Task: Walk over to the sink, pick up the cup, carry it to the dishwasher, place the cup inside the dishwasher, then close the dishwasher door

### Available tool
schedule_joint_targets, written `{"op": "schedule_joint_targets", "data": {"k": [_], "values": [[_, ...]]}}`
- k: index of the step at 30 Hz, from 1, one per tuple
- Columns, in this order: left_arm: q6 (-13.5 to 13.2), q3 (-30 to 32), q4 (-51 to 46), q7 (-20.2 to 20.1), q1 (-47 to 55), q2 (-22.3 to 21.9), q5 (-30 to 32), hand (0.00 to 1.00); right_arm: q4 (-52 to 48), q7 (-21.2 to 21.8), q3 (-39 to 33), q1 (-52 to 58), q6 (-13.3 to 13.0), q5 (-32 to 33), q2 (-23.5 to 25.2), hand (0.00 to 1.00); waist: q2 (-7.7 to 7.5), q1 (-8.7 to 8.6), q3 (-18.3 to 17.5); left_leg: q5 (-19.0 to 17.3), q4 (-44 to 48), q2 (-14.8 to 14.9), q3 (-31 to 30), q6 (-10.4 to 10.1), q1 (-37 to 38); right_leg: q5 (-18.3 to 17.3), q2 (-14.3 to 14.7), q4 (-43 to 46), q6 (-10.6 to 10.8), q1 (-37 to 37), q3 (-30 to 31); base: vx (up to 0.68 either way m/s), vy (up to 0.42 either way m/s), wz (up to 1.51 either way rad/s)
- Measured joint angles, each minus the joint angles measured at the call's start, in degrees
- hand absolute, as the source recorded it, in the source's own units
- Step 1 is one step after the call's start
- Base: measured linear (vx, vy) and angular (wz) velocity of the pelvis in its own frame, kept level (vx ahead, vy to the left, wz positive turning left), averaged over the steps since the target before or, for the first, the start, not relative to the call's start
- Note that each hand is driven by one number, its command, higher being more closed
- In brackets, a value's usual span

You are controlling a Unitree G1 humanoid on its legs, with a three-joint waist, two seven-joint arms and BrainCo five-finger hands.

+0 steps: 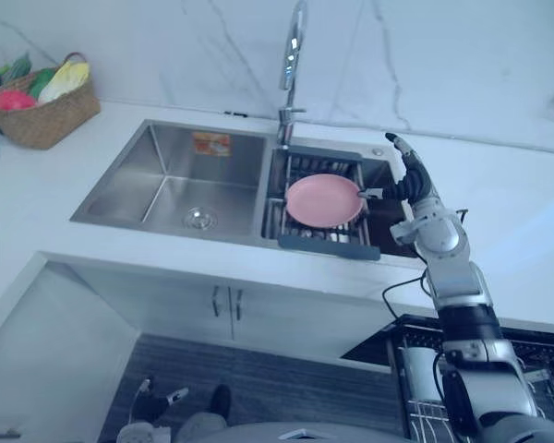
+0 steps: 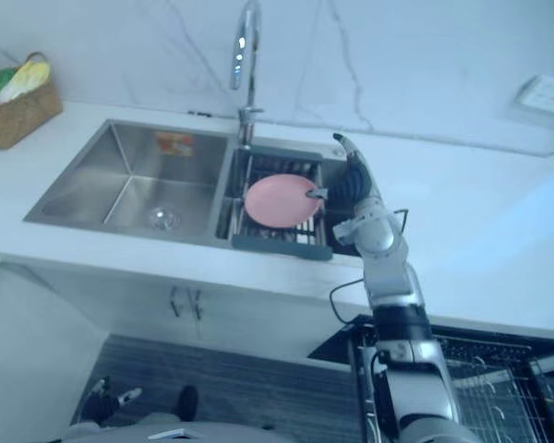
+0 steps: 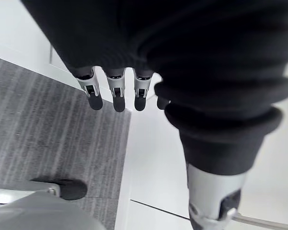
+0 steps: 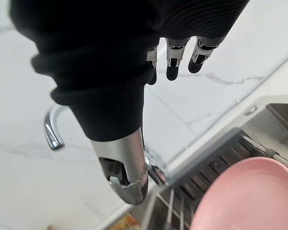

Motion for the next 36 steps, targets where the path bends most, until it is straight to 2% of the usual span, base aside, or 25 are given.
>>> {"op": "schedule_joint_targets", "data": {"k": [7,8,13,20,23,29,36], "values": [[0.89,-0.55,-3.07,-1.18,0.40,0.35,0.00,0.00,11.03,-1.01,3.98,-7.20,-0.37,-6.69,-0.73,0.00,-0.03,1.41,3.62,0.53,0.01,-1.08,-0.56,0.75,-0.95,-0.02,-0.73,0.00,0.57,-0.37,-1.15,-0.01,0.014,0.10],[0.90,-0.90,-4.23,-1.32,0.40,0.36,-0.01,0.00,13.64,-2.19,5.88,-9.59,-0.43,-7.81,-2.61,0.00,0.05,1.85,4.77,0.73,0.00,-1.29,-0.63,1.03,-1.06,0.04,-0.89,0.00,0.67,-0.41,-1.24,-0.01,0.008,0.04],[0.88,-2.23,-4.61,-1.41,0.41,1.05,-0.20,0.00,14.83,-2.93,8.05,-13.04,0.33,-8.94,-6.37,0.00,0.05,2.06,6.68,1.05,-0.01,-1.83,-1.32,1.40,-2.47,0.09,-1.20,0.03,0.77,-1.46,-1.86,-0.01,0.010,0.08],[0.80,-2.28,-6.41,-1.51,0.81,1.57,-0.29,0.00,14.65,-3.11,8.04,-13.36,0.37,-8.85,-8.85,0.00,-0.36,2.08,7.43,1.20,-0.03,-2.31,-1.54,1.54,-3.08,0.08,-1.53,0.09,0.74,-1.94,-2.00,0.00,0.005,0.03],[0.63,-2.37,-6.64,-1.51,0.92,1.57,-0.23,0.00,14.40,-1.96,8.02,-13.35,-0.34,-8.90,-10.26,0.00,-0.48,1.75,7.50,1.17,-0.04,-2.21,-1.06,1.53,-2.39,0.08,-1.52,0.29,0.75,-1.59,-1.44,-0.03,0.001,-0.09],[0.60,-3.25,-6.63,-2.20,1.65,2.14,-0.10,0.00,10.14,4.20,8.01,-10.78,-3.46,-11.24,-13.54,0.00,-1.20,1.28,7.75,0.43,-0.05,-1.92,0.33,1.39,-1.06,-0.51,-1.51,0.67,0.56,-1.14,-0.08,-0.05,0.002,-0.12],[0.56,-4.07,-6.54,-2.20,2.22,2.94,1.02,0.00,7.61,9.25,8.06,-5.98,-7.04,-14.73,-13.80,0.00,-1.98,0.72,7.60,0.51,-0.03,-2.07,1.40,1.94,-0.40,0.07,-1.88,0.65,1.22,-0.84,0.74,0.00,0.003,-0.05]]}}
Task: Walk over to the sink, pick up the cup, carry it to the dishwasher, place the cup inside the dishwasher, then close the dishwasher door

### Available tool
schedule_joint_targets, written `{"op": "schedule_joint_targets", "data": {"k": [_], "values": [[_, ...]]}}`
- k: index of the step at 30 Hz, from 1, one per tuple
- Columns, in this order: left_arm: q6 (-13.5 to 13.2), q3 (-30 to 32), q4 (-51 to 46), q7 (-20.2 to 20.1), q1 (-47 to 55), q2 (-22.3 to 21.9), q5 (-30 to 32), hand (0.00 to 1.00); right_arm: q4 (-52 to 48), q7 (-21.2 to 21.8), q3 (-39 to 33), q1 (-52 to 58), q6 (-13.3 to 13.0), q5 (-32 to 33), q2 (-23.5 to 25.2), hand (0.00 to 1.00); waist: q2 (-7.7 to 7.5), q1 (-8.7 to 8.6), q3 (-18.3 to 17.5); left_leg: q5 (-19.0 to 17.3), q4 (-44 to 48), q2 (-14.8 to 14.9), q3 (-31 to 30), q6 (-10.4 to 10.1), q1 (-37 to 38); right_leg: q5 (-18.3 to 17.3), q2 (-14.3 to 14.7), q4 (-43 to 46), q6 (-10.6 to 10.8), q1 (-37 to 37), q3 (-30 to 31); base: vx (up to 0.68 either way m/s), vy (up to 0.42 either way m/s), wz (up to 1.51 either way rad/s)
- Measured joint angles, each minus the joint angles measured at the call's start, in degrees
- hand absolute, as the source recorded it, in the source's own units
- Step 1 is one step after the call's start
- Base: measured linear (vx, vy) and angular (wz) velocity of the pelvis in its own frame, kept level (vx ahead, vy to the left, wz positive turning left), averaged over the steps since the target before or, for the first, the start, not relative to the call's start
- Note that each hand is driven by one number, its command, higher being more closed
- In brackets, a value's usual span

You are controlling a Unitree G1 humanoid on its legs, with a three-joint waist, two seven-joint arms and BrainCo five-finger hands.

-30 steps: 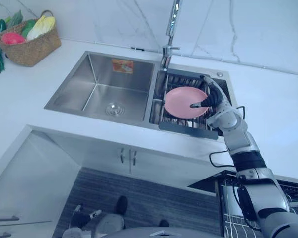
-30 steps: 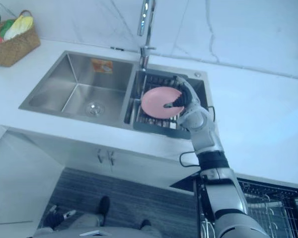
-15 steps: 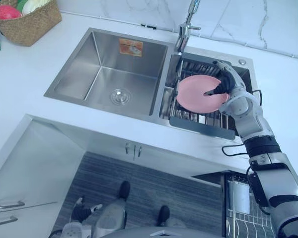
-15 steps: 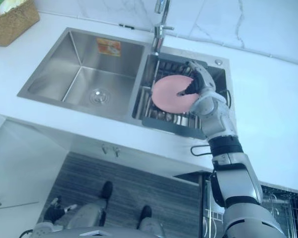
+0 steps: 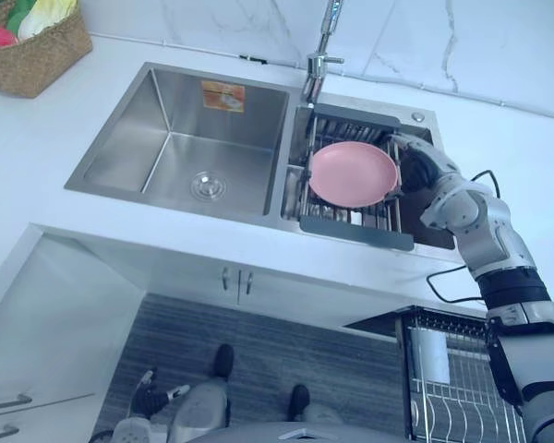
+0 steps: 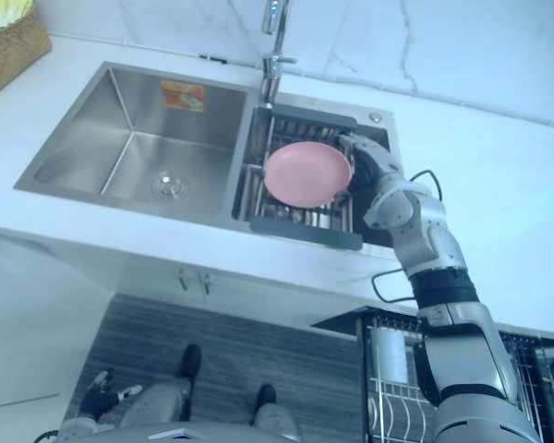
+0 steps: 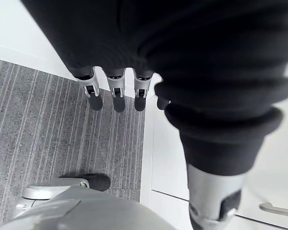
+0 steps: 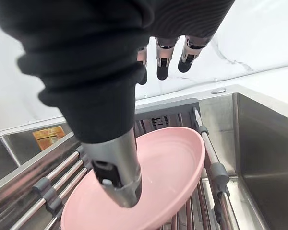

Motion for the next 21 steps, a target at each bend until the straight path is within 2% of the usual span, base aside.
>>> {"op": "schedule_joint_targets", "data": {"k": [7,16,21], "values": [[-1.04,-0.45,0.55,0.12,0.80,0.50,1.13,0.00,-2.42,1.27,0.21,4.19,-2.08,-3.16,-0.95,0.00,-0.54,-0.22,-0.53,-0.27,-0.01,0.38,0.18,-0.33,1.50,-0.13,0.39,-0.24,-0.17,1.55,0.03,-0.01,-0.006,-0.01],[-1.13,-0.45,1.10,0.19,1.15,0.71,1.12,0.00,-2.29,1.05,0.37,6.29,-2.53,-4.46,-0.95,0.00,-0.99,-0.21,-1.80,-0.61,-0.01,0.36,0.67,-0.35,1.47,-0.44,0.40,-0.35,-0.73,1.44,0.63,-0.02,-0.002,-0.01],[-1.13,-0.49,1.09,0.49,1.42,0.70,1.14,0.00,-2.29,-1.58,0.37,6.56,-2.50,-5.69,-0.95,0.00,-1.01,-0.19,-2.24,-0.67,0.00,0.34,0.73,-0.41,1.50,-0.49,0.40,-0.42,-0.79,1.48,0.81,0.00,0.000,0.00]]}}
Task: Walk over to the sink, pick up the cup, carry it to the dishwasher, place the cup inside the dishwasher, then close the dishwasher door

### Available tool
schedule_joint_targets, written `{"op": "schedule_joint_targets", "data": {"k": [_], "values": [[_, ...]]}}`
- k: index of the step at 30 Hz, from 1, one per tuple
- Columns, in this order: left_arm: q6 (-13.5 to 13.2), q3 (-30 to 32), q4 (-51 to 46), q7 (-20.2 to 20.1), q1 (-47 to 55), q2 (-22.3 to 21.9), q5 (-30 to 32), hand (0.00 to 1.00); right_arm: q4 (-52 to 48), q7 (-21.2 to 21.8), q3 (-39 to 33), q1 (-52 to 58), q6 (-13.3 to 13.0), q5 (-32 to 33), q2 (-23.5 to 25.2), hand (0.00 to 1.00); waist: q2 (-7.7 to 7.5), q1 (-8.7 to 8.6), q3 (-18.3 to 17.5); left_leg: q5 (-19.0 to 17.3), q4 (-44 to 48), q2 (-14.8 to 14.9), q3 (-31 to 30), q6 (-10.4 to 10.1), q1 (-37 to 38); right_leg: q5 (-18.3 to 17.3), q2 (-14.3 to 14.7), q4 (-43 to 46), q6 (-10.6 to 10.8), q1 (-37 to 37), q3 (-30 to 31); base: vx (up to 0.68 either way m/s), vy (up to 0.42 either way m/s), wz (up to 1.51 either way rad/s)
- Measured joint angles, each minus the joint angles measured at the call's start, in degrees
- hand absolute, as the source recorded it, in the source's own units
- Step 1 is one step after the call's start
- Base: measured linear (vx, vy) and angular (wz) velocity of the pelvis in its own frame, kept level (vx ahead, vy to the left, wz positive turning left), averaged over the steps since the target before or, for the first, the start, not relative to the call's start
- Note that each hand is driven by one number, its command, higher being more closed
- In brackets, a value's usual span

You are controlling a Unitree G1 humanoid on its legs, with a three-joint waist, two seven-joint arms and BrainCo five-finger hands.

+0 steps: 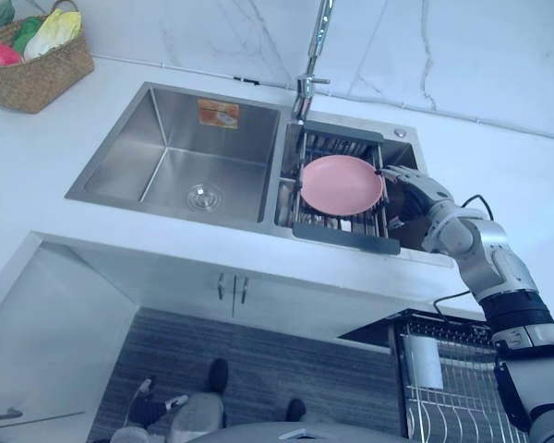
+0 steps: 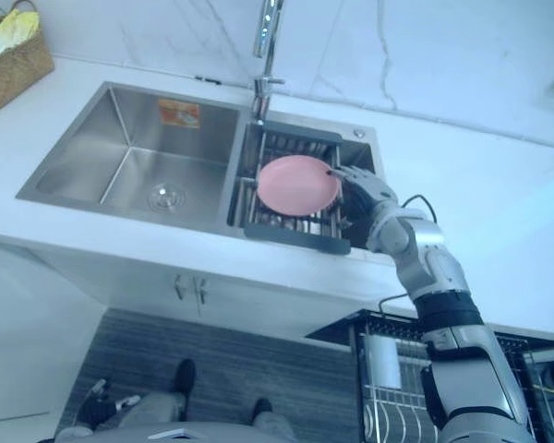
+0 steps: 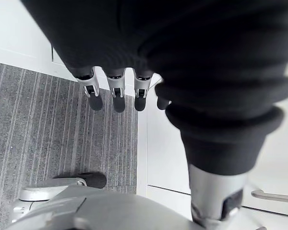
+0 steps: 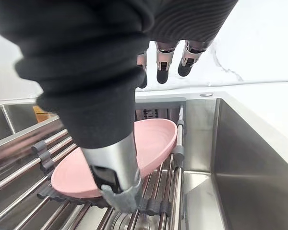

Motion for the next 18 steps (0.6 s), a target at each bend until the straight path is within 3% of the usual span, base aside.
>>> {"op": "schedule_joint_targets", "data": {"k": [18], "values": [[0.02,-0.20,-0.18,0.69,0.17,0.03,-0.03,0.00,0.26,-2.91,0.58,1.46,1.53,-1.82,0.32,0.00,0.01,0.78,-0.08,0.34,-0.02,-0.04,-0.91,-0.05,0.03,-0.38,0.07,0.72,-0.27,0.17,-0.90,0.00,-0.002,0.01]]}}
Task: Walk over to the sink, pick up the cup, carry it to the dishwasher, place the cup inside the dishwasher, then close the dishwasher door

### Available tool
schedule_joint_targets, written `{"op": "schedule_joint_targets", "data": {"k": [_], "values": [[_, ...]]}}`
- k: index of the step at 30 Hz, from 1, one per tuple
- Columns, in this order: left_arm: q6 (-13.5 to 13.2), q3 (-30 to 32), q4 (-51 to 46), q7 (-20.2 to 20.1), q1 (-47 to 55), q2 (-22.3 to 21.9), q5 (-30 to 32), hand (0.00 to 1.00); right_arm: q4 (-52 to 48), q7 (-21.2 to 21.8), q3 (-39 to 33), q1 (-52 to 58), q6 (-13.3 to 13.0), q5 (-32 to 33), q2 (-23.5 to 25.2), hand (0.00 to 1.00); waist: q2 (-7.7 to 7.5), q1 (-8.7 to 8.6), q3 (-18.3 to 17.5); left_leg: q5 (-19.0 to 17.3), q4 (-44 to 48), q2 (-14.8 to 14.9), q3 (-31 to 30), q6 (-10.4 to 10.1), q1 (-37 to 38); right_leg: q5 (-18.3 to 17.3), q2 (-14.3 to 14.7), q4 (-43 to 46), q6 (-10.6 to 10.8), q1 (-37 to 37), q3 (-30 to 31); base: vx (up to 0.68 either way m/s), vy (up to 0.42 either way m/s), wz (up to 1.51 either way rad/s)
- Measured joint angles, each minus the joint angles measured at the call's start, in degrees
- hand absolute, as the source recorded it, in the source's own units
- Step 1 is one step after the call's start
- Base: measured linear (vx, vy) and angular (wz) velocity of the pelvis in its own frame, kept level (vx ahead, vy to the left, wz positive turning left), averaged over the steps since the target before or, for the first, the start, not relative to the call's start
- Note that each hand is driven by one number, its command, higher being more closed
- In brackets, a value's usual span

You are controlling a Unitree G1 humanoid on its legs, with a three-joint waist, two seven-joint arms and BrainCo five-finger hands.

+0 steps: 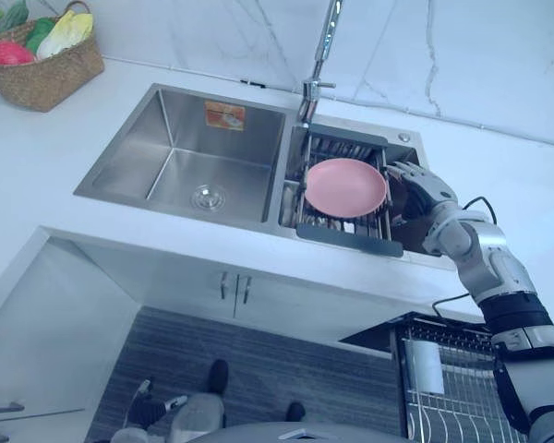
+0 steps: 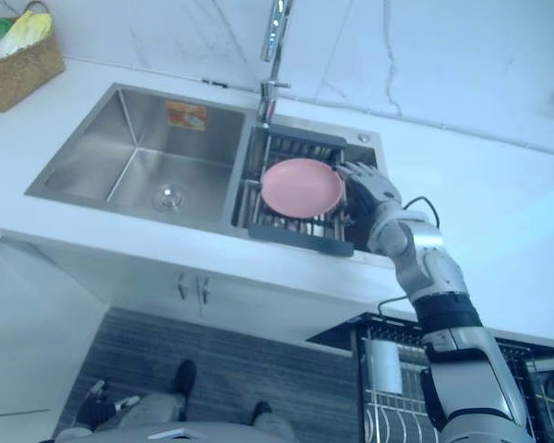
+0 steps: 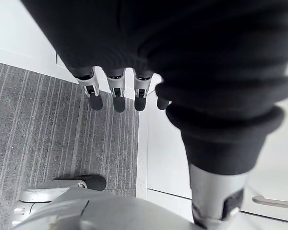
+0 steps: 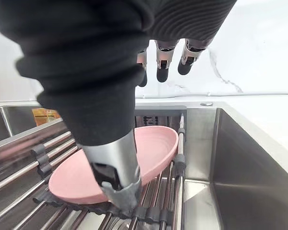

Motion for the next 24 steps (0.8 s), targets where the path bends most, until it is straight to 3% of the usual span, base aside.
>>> {"op": "schedule_joint_targets", "data": {"k": [15,24], "values": [[0.20,0.01,-1.10,0.03,0.09,0.27,-0.18,0.00,4.70,-2.39,1.58,-0.49,1.41,0.02,2.45,0.00,0.14,1.04,0.29,0.52,0.01,-0.54,-2.50,0.30,-1.55,-0.60,-0.05,-0.06,-0.19,-0.25,-2.33,0.01,-0.009,0.09],[0.17,0.14,-2.31,0.09,0.07,0.53,-1.19,0.00,4.76,-3.56,1.58,-0.75,2.28,0.01,2.47,0.00,0.21,1.01,2.81,0.53,0.01,-0.58,-2.67,0.16,-2.40,-0.92,-0.09,0.23,-0.09,-1.18,-2.44,-0.01,-0.003,0.01]]}}
